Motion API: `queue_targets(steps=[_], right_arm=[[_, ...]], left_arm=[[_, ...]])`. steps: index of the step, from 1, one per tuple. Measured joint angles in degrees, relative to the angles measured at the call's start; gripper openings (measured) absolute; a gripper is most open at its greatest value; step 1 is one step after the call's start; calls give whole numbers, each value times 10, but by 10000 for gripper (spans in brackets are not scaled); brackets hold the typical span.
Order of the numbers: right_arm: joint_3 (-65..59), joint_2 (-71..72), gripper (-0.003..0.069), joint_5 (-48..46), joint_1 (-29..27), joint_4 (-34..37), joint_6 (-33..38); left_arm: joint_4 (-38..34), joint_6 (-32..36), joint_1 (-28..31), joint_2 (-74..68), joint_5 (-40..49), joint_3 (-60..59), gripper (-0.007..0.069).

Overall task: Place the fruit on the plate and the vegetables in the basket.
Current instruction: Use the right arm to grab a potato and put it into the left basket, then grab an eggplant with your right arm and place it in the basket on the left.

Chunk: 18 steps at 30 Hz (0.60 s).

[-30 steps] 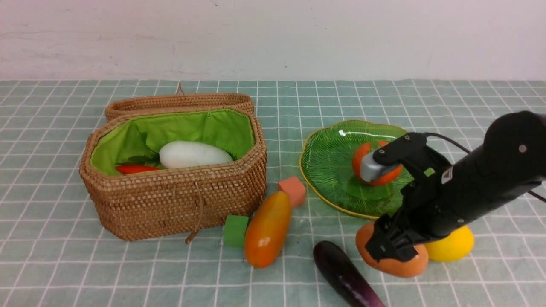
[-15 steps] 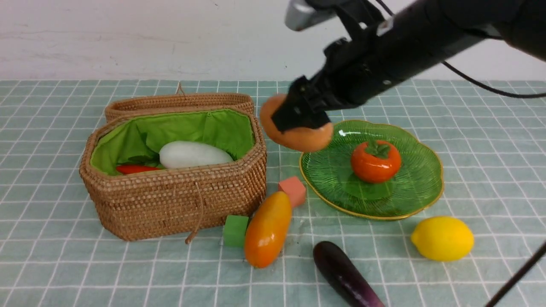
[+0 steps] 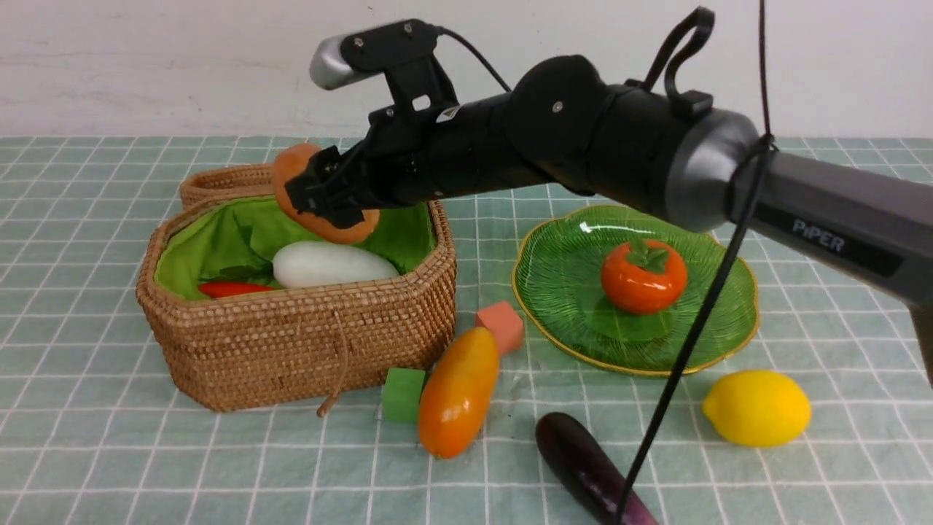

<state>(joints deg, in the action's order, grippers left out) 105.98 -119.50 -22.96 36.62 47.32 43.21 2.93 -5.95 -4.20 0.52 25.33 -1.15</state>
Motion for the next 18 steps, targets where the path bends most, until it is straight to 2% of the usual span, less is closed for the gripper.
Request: queue_targets(steps=[2,6,8,13,18], right_arm=[[0,-1,566,-1,0,0,0],[0,2,653,-18,0,1,0],[0,14,679,-69,-5,-11,0],[0,75,659,-192,-29,-36,0],[1,190,600,-388,-94,-84,-13]], left_arm=[[0,0,0,0,0,0,205],[0,0,0,0,0,0,209],[0,0,0,0,0,0,212],[0,0,0,0,0,0,217],[0,0,0,0,0,0,220]])
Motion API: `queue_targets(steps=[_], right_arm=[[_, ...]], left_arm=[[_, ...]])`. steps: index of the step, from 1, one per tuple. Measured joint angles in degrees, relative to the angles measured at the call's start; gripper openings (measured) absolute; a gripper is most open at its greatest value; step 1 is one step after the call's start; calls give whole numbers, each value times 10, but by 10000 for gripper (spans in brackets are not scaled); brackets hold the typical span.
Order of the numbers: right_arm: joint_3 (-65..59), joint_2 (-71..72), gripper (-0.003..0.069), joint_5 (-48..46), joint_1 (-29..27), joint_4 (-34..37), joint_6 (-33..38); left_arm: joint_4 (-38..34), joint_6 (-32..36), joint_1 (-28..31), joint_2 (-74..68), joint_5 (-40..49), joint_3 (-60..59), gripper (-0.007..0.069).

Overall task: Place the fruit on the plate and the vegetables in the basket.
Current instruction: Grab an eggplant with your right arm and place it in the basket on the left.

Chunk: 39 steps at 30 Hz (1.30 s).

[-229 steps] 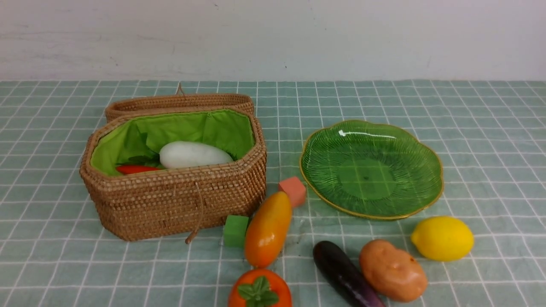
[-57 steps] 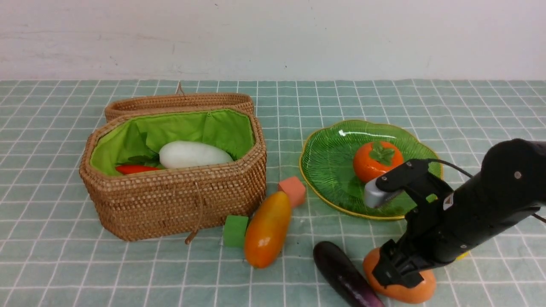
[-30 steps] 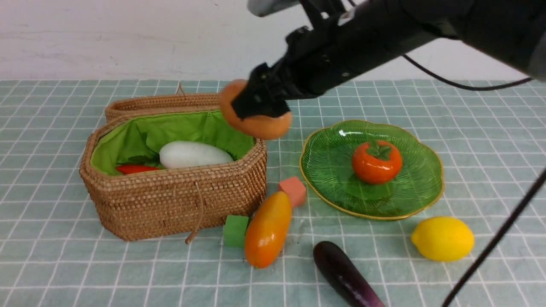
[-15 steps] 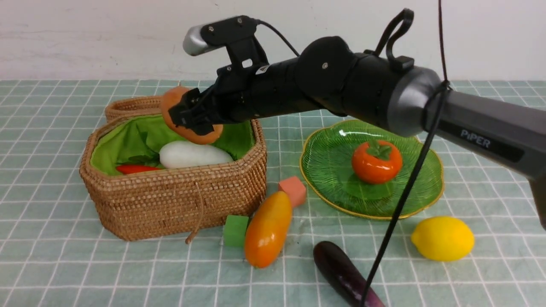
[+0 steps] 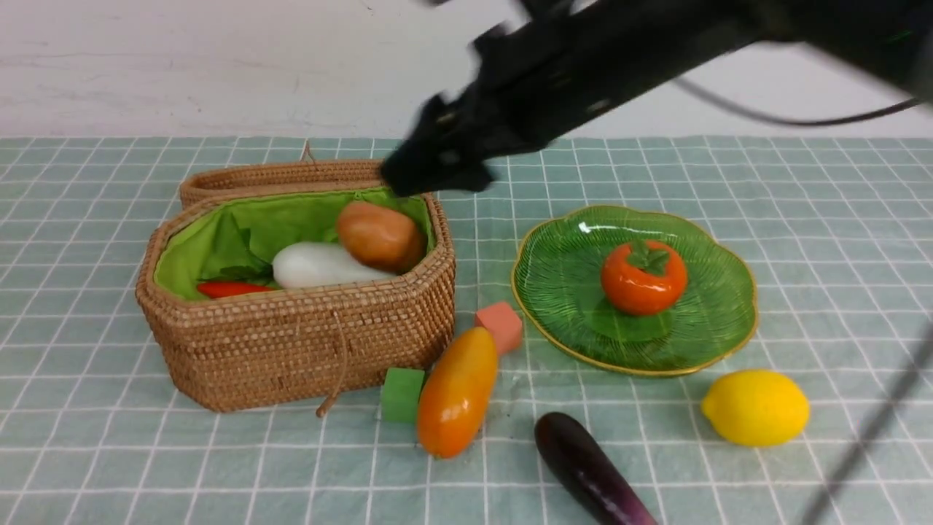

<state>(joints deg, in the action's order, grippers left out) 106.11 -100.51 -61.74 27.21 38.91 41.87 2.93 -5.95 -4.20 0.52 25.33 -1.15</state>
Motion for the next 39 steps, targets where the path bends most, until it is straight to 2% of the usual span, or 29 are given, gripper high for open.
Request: queue_targets(steps=[3,9,15,20,25,28,30,31,34,39], right_arm=[[-11,47,595,-79,-19,-48,-35],[-145,101,597,-85,-17,-82,-93],[-365,98,594,49,9,-133,-195],[-459,61,594,182,19,-174,-254],[-490,17,580,231,19,-173,-257],[-495,-3,502,218,19,-171,-237],[-495,-4,384,203,19,-167,-220],[-493,-1,285,192,19,-162,-214],[-476,12,302,167,19,-160,-208],[-383,46,302,120,19,-148,-179]], left_arm=[[0,0,0,0,0,0,224],[0,0,0,0,0,0,228],[0,0,0,0,0,0,236],[0,0,0,0,0,0,236],[0,0,0,0,0,0,237],[0,0,0,0,0,0,237],[0,0,0,0,0,0,237],[0,0,0,0,0,0,237],[0,0,0,0,0,0,237],[0,0,0,0,0,0,237]])
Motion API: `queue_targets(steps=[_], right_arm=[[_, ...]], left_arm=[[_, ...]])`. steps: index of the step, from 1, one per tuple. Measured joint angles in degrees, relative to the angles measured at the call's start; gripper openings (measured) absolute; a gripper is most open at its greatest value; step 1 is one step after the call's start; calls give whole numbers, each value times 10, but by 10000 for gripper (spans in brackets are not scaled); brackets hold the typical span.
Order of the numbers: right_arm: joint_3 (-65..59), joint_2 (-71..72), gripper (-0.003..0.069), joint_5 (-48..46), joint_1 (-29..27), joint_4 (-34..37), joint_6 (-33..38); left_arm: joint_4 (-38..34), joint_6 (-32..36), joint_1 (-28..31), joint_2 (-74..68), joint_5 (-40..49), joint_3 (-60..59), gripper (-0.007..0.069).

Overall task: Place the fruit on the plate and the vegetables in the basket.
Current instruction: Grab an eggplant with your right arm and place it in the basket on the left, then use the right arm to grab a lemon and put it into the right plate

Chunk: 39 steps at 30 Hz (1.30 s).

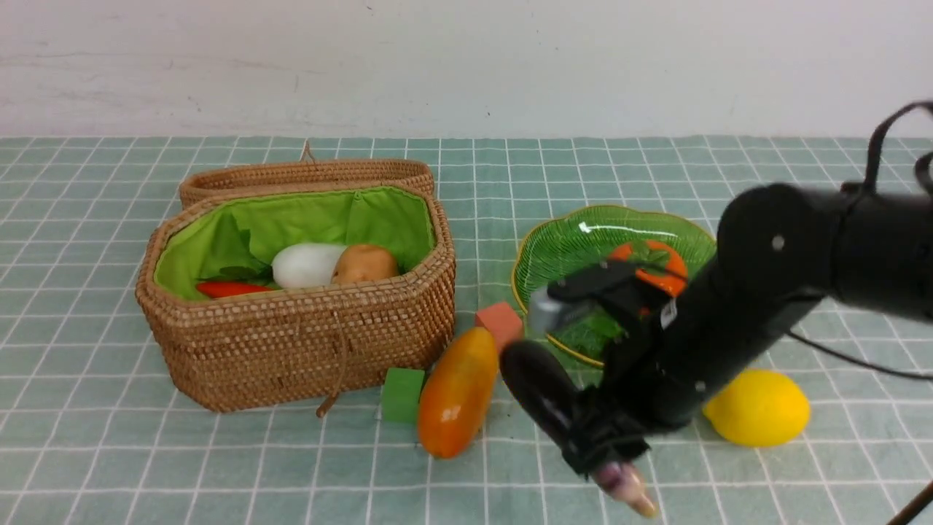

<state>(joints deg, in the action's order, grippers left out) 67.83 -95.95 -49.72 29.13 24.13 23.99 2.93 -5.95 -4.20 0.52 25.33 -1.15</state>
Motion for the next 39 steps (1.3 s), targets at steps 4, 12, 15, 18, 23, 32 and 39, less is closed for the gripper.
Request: queue_targets(steps=[4,12,15,18,23,32,39], right_arm=[[168,-1,302,-18,1,40,67],[360,-86,302,106,65,174,372],[366,-139,302,175,105,237,474],[366,-179,302,213,120,264,498],[366,-273,418,328,116,305,503],[366,-260,672,230,98,296,451],[367,-143,633,-50,64,81,167]], left_arm=[[0,0,0,0,0,0,237],[0,0,0,0,0,0,237],[0,0,0,0,0,0,238],[0,0,0,0,0,0,239],[0,0,0,0,0,0,239],[0,0,0,0,0,0,239],[0,0,0,0,0,0,239]])
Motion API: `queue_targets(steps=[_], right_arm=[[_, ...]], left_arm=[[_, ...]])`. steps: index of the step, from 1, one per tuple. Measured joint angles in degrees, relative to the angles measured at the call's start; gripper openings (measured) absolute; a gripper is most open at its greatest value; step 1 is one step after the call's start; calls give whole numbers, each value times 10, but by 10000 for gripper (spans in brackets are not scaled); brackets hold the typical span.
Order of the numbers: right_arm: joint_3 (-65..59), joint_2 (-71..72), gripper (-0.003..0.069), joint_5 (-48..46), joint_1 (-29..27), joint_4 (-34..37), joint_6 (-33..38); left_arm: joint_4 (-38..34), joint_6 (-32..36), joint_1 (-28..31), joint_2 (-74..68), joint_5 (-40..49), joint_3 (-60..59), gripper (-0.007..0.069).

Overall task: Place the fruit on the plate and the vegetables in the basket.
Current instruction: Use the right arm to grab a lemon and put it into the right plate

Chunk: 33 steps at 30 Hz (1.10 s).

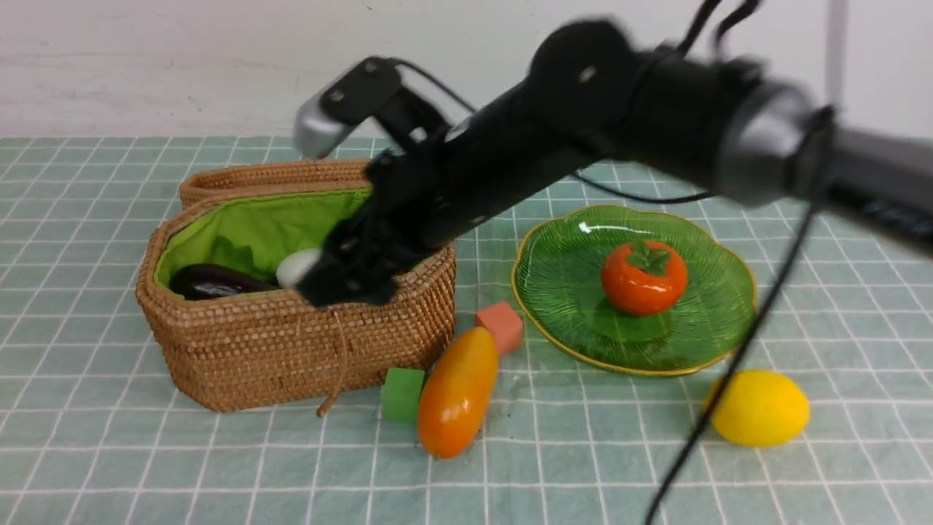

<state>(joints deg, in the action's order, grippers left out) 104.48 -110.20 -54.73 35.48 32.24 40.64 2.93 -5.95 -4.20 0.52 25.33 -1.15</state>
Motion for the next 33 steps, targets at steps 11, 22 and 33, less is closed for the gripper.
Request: queue_targets(steps=[11,22,33], right_arm=[[-175,146,612,-138,-186,-233,-118],[-371,172,610,37,-271,-268,112],[-362,69,583,54,-258,-275,119]], left_arm=[[0,0,0,0,0,0,239],[0,0,0,0,0,0,239],[0,0,0,0,0,0,239]])
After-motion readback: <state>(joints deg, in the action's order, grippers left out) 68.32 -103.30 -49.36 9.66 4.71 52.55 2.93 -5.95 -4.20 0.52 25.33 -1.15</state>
